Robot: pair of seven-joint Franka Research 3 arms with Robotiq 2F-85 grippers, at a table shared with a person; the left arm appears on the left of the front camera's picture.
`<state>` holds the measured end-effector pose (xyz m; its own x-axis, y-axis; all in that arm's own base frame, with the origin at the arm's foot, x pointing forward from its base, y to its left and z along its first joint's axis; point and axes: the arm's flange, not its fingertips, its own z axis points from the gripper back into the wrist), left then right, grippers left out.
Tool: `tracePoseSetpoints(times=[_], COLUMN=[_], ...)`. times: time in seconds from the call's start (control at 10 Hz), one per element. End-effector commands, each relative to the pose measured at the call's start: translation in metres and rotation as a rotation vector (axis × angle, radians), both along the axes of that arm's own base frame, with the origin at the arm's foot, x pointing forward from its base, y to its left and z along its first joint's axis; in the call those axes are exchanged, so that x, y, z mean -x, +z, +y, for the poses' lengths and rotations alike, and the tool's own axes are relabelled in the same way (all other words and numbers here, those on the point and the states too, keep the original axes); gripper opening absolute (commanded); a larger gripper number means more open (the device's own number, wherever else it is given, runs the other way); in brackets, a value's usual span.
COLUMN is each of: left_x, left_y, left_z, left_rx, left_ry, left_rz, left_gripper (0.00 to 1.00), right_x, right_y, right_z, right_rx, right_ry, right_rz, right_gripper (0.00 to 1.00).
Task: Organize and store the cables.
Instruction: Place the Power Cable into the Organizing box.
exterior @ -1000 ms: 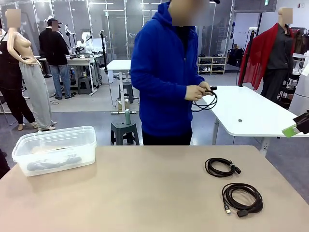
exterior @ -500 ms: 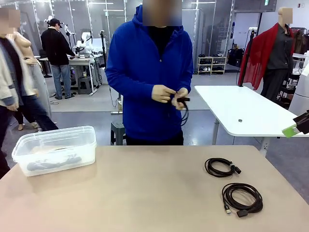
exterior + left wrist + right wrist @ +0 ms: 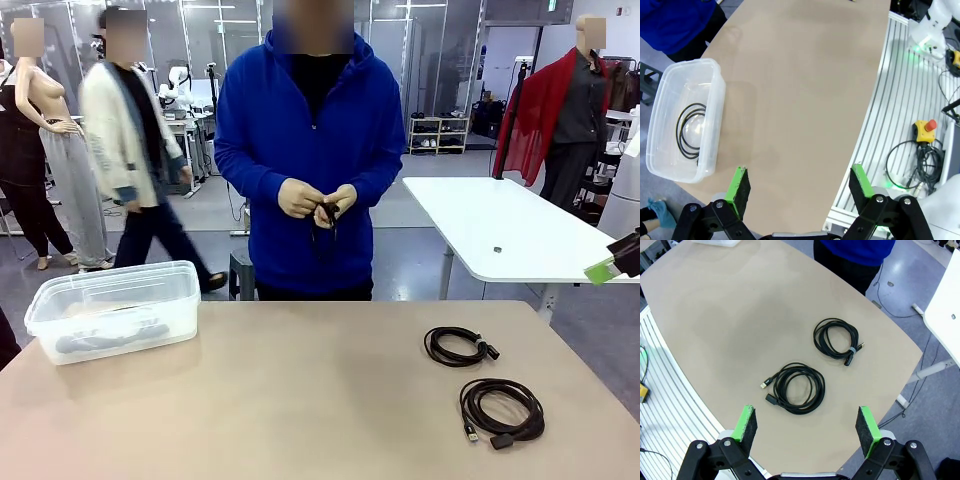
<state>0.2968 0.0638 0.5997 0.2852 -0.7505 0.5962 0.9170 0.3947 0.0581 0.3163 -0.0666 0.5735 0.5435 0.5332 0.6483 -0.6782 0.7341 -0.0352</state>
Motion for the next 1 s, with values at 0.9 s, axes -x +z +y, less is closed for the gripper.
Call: tracePoseSetpoints(times=[0.9], left_x=[-0.0005], left_y=[-0.0007], left_z=[-0.0005], left_rx=[-0.011], left_ry=[-0.007], left_rz=[0.001], left_gripper=[1.0], right_x=[0.0005], right_y=[-0.0007], right_z=[-0.0013], right_rx=[-0.001], right_ry=[0.006], right_rz=[-0.002], right_gripper=[1.0])
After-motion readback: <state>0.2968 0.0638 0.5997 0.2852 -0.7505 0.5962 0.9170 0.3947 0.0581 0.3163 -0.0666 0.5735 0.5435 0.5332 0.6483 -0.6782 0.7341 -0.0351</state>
